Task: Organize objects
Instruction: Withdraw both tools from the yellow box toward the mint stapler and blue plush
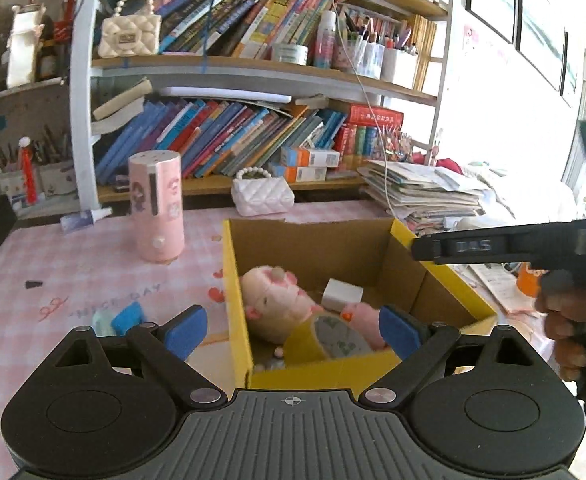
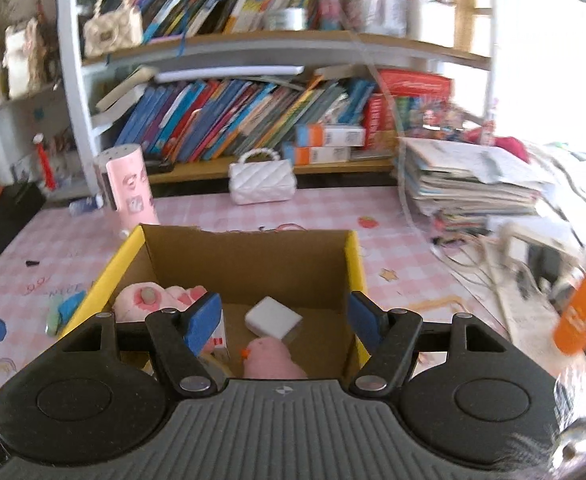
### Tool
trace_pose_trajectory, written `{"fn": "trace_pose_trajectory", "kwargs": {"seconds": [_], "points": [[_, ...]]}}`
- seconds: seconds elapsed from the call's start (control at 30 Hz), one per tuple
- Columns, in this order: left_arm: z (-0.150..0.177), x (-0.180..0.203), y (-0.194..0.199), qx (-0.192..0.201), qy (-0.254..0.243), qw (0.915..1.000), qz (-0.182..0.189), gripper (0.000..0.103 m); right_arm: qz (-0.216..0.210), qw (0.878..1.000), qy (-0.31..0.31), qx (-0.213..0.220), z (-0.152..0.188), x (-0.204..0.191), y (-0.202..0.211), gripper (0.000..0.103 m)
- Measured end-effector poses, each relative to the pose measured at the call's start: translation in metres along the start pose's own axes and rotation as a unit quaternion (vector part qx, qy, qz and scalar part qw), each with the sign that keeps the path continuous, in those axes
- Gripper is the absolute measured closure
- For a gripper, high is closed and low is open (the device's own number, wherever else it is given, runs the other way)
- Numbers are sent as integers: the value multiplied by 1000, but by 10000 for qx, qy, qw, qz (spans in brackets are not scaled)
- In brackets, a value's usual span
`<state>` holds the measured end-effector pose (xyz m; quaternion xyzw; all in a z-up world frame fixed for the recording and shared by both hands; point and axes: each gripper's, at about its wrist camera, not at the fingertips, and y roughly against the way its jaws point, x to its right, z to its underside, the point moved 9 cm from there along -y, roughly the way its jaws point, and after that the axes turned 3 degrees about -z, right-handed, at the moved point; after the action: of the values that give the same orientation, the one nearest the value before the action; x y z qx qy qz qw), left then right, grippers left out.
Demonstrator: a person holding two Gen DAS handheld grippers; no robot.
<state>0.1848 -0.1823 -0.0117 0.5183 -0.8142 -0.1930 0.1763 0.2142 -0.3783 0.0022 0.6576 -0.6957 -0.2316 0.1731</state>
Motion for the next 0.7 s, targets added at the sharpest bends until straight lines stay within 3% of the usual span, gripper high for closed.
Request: {"fn": "trace_pose_trajectory", "kwargs": {"seconds": [0.17,0.37,0.5,0.7], "points": [[25,-16,20,-148,48,9999,-35,8,319,9992,-209,71,26,-4,36,36],[58,-39,40,-383,224,9989,-142,8,644,9973,-317,-182,77,-22,55,36],[77,-56,53,-578,400,9971,-294,8,598,9956,-467,-551,116,-45,63,36],[105,-76,70,-965,128,9930,-676,8,405,9964,-117,-729,143,-90,75,36]]}}
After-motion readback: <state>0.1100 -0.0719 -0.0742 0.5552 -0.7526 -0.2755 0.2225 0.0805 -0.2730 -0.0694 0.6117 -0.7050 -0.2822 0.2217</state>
